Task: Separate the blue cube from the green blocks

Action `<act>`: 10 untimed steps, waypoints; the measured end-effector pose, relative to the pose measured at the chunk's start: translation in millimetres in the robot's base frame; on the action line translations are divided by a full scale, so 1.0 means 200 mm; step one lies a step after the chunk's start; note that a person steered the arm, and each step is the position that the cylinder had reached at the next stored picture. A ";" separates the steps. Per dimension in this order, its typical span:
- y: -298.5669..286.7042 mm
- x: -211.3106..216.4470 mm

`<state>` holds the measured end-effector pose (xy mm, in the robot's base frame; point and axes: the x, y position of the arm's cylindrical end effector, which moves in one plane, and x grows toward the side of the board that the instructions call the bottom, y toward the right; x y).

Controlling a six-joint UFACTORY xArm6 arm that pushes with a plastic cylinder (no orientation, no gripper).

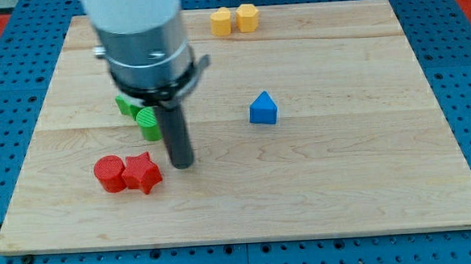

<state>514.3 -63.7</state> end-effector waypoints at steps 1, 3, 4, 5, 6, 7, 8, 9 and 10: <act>-0.11 0.07; -0.23 0.05; -0.16 -0.13; -0.01 -0.42; -0.23 -0.44; -0.37 -0.40; -0.43 -0.53; -0.28 -0.69; -0.17 -0.71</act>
<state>371.7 -97.2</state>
